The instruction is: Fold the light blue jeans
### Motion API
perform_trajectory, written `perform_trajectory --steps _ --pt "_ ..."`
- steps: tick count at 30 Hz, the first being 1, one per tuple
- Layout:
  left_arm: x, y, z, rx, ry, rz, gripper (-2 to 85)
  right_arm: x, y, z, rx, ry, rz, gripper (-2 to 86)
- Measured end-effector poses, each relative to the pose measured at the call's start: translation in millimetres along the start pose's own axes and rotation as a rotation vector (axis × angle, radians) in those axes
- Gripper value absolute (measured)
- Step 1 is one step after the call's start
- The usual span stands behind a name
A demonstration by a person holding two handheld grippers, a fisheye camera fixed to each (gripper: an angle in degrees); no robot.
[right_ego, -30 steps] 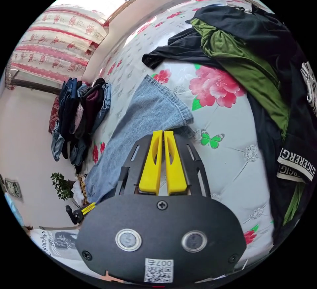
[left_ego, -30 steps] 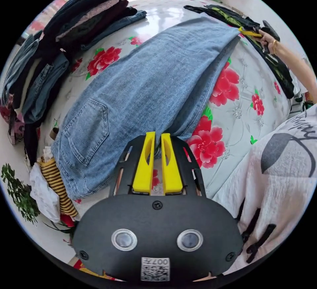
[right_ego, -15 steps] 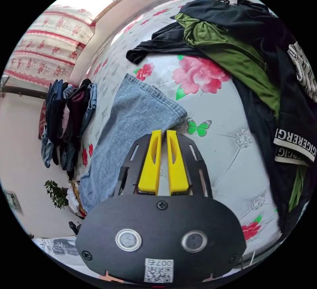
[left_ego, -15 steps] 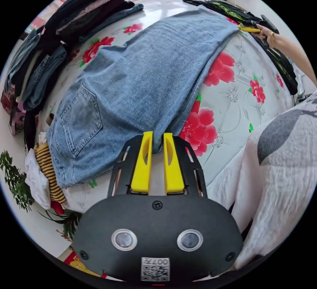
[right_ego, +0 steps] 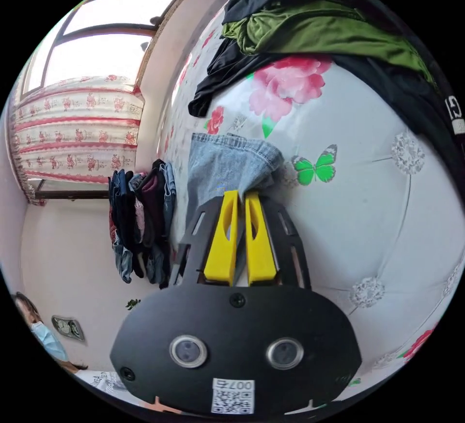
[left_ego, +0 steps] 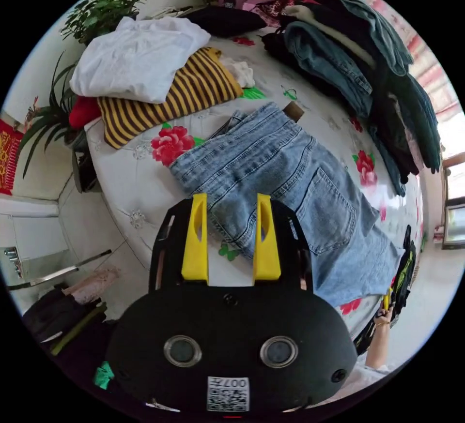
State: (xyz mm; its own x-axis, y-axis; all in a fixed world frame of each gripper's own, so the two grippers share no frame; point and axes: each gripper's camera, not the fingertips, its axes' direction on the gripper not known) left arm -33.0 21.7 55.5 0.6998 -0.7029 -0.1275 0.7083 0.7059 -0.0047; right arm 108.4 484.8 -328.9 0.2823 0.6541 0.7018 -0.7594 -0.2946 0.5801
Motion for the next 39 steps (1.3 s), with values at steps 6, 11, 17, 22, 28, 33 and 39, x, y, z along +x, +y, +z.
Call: perform_trajectory --steps 6,11,17,22,28,33,39 --pt "-42.2 -11.7 10.4 -0.057 -0.058 0.156 5.1 9.5 21.3 -93.9 0.103 -0.145 -0.096 0.1" --pt "-97.1 19.5 1.1 -0.008 0.140 0.076 4.8 138.9 87.8 -150.4 0.228 -0.034 0.332 -0.1" --pt "-157.8 31.6 -35.0 0.105 0.295 -0.011 7.3 48.9 76.8 -155.5 0.248 -0.095 0.037 -0.2" --pt "-213.8 31.1 -34.8 0.111 0.374 -0.056 12.1 -151.4 133.8 -102.8 0.031 -0.026 -0.699 0.0" --pt "-241.0 22.2 -0.6 0.098 0.466 -0.084 12.7 -243.6 306.6 54.1 -0.452 -0.019 -1.212 0.3" --pt "-246.2 16.0 7.3 0.114 0.472 -0.073 9.8 -177.3 408.5 193.6 -0.989 0.255 -1.204 0.4" --pt "-256.8 17.3 12.8 0.087 0.545 -0.086 1.0 -182.6 396.1 173.1 -0.965 0.179 -1.219 0.0"
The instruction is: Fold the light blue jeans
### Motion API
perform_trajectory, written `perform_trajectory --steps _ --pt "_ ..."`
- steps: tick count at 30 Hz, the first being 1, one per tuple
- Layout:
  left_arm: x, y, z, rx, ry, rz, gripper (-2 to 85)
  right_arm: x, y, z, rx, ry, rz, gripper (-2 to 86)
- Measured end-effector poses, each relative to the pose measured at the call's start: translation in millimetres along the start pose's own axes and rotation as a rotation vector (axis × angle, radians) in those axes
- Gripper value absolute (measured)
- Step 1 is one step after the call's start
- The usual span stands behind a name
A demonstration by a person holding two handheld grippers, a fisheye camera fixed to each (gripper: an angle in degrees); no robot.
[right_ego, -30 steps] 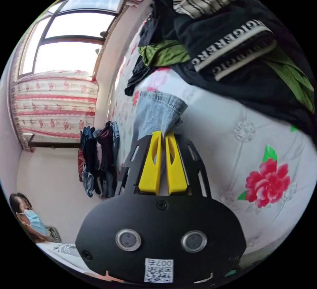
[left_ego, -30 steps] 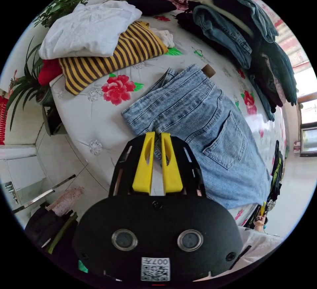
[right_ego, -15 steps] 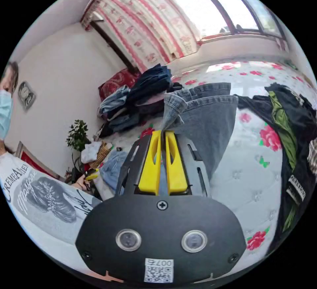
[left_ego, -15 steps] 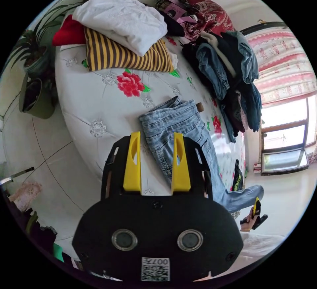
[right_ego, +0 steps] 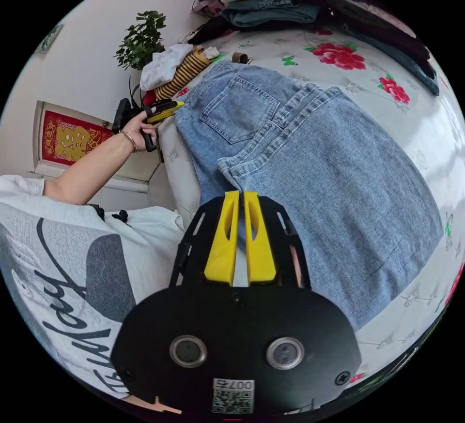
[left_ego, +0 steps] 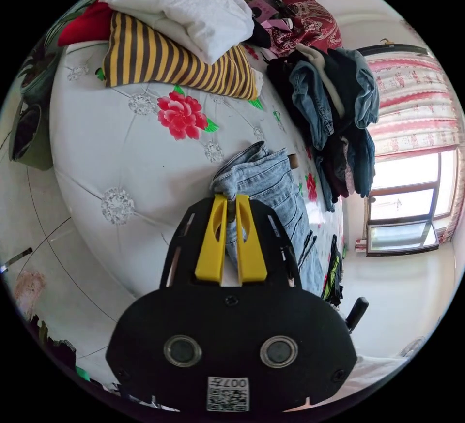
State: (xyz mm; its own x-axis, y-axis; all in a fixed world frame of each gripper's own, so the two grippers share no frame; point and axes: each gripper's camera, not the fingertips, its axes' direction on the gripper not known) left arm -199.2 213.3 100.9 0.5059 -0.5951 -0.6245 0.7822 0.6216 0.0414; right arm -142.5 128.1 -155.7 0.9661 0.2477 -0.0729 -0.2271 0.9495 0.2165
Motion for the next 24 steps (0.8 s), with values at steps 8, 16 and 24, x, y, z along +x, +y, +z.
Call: perform_trajectory --steps 8,16,24 --pt "115.1 24.5 -28.8 0.034 0.340 0.352 -0.6 24.3 54.9 -34.0 0.162 -0.051 0.159 -0.3" --pt "389.5 203.1 61.6 -0.471 0.695 1.077 2.0 108.3 182.5 -121.6 0.514 0.014 0.580 0.1" --pt "391.2 317.3 198.9 -0.894 0.562 1.099 9.7 162.7 283.0 -136.6 0.686 -0.090 0.807 3.6"
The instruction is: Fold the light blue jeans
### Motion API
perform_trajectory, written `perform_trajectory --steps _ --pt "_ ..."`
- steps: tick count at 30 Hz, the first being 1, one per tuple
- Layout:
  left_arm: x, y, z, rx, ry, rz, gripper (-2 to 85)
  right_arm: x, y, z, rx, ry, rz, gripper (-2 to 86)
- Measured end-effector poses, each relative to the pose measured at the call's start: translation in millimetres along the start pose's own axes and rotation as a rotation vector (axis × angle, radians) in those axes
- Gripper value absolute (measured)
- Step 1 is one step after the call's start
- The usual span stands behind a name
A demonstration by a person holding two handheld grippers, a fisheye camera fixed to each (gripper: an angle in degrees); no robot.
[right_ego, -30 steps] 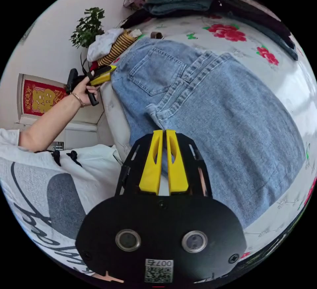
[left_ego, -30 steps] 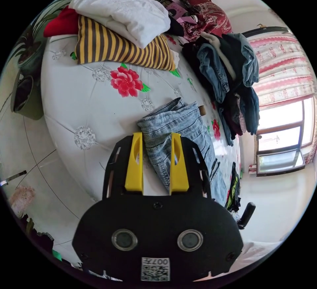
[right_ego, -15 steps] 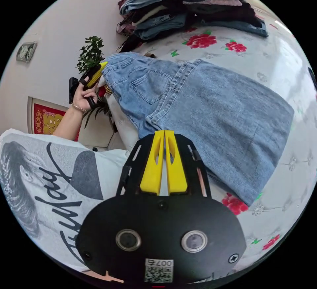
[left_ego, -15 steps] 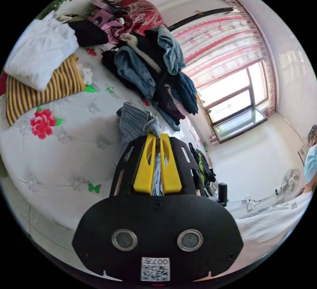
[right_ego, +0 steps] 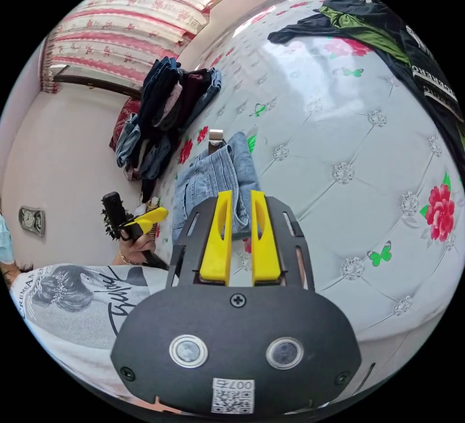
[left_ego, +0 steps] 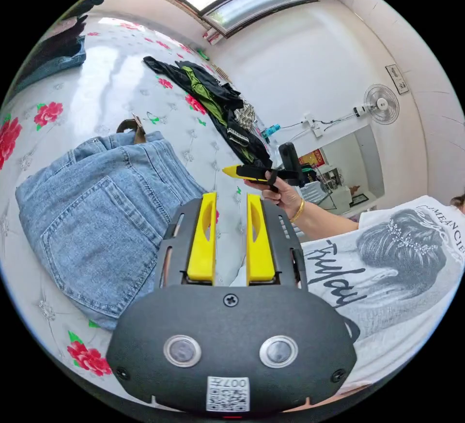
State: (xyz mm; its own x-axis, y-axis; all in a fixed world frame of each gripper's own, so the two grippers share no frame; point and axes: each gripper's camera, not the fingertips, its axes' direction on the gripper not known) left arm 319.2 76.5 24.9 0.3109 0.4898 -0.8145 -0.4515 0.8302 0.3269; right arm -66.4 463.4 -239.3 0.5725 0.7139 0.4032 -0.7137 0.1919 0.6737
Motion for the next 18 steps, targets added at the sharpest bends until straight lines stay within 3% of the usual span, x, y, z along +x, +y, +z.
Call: perform_trajectory --steps 5,10,12,15,18 --pt "-56.6 64.6 -67.4 0.137 -0.283 -0.278 10.5 34.8 -16.7 19.4 -0.113 0.007 0.021 6.2" --pt "-120.1 125.1 -90.6 0.251 -0.238 -0.550 14.8 56.9 -49.7 46.5 -0.212 0.042 0.039 7.3" --pt "-137.7 125.5 -73.0 0.216 -0.179 -0.580 15.6 56.0 -59.3 49.0 -0.222 0.043 -0.007 7.0" --pt "-151.1 109.0 -47.1 0.179 -0.139 -0.551 14.7 56.0 -69.7 69.7 -0.358 -0.140 -0.004 6.4" --pt "-164.5 86.6 -31.6 0.121 -0.093 -0.534 8.7 50.5 -71.9 78.9 -0.392 -0.025 -0.036 4.2"
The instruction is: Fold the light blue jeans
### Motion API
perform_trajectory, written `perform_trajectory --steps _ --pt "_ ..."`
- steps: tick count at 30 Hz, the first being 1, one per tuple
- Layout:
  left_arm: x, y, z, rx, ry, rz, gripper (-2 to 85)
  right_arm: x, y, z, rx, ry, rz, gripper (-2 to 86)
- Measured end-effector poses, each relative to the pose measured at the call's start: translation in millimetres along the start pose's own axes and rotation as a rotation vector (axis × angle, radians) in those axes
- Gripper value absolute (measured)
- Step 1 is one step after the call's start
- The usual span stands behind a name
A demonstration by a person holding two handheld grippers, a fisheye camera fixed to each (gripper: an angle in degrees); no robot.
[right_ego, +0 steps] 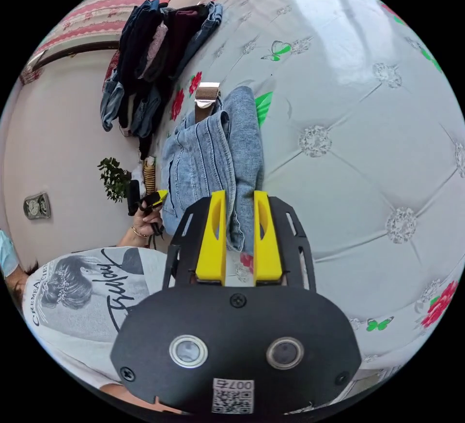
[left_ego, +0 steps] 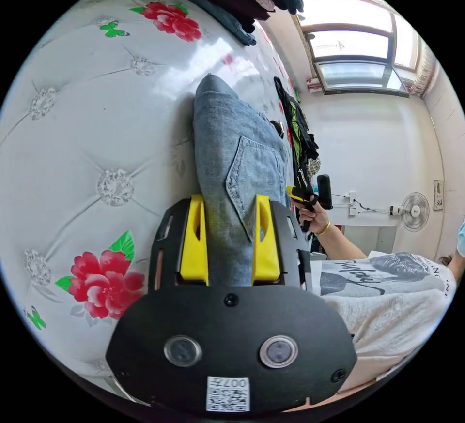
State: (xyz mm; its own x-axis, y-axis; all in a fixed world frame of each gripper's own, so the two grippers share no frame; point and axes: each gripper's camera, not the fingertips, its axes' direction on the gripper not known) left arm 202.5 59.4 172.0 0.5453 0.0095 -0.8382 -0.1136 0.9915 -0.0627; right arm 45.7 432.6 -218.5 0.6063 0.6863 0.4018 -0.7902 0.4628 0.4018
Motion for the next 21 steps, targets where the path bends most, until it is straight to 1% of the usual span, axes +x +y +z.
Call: perform_trajectory --steps 1,3,4,6,8,10,11,12,13,14,15,16,17,18,19,20,21 --pt "4.9 -8.4 -1.1 -0.011 -0.004 0.027 6.2 0.3 -3.5 -1.7 -0.019 -0.016 0.009 3.3" --pt "18.9 -24.2 -12.5 0.007 0.049 0.060 4.5 -6.4 -9.4 -13.6 0.004 -0.109 -0.006 2.0" --pt "35.6 -40.0 -24.4 0.013 0.079 0.114 4.2 -21.9 -16.4 -27.6 0.044 -0.149 -0.053 1.4" --pt "69.2 -70.8 -50.4 0.041 0.095 0.228 4.0 -57.0 -36.0 -53.7 0.095 -0.166 -0.144 0.8" --pt "104.7 -108.1 -86.6 0.081 0.093 0.339 4.1 -114.1 -70.5 -97.2 0.187 -0.176 -0.292 0.4" --pt "153.9 -156.6 -152.0 0.202 0.102 0.489 4.1 -161.1 -97.4 -131.9 0.273 -0.210 -0.406 0.4" --pt "166.1 -168.8 -169.8 0.233 0.099 0.518 4.1 -194.9 -115.6 -152.9 0.330 -0.232 -0.475 0.4" --pt "189.8 -194.2 -205.5 0.295 0.085 0.564 4.2 -212.6 -125.5 -162.0 0.355 -0.241 -0.508 0.5" --pt "210.3 -222.1 -240.0 0.356 0.064 0.577 4.4 -250.3 -148.2 -177.7 0.401 -0.247 -0.564 0.6" --pt "219.2 -236.4 -256.3 0.385 0.049 0.577 5.0 -287.6 -171.2 -189.1 0.453 -0.216 -0.603 0.9" --pt "233.9 -263.2 -285.6 0.448 -0.023 0.561 6.1 -305.6 -181.9 -192.7 0.483 -0.190 -0.619 1.1" --pt "241.1 -282.6 -310.5 0.534 -0.147 0.505 8.9 -336.9 -201.3 -195.7 0.550 -0.129 -0.633 1.6" --pt "242.1 -288.5 -320.3 0.580 -0.234 0.470 10.3 -359.1 -216.8 -192.9 0.622 -0.066 -0.632 2.1" --pt "239.9 -292.8 -330.5 0.658 -0.459 0.401 11.5 -365.1 -223.2 -189.1 0.651 -0.051 -0.619 2.3" --pt "227.5 -288.8 -326.3 0.697 -0.661 0.312 11.9 -367.3 -232.7 -174.4 0.677 -0.065 -0.597 2.9" --pt "217.6 -283.8 -319.2 0.701 -0.720 0.279 11.7 -359.8 -236.9 -147.0 0.670 -0.076 -0.575 3.5" --pt "192.1 -268.3 -294.6 0.687 -0.763 0.260 11.3 -352.7 -237.5 -128.3 0.651 -0.074 -0.558 3.7"
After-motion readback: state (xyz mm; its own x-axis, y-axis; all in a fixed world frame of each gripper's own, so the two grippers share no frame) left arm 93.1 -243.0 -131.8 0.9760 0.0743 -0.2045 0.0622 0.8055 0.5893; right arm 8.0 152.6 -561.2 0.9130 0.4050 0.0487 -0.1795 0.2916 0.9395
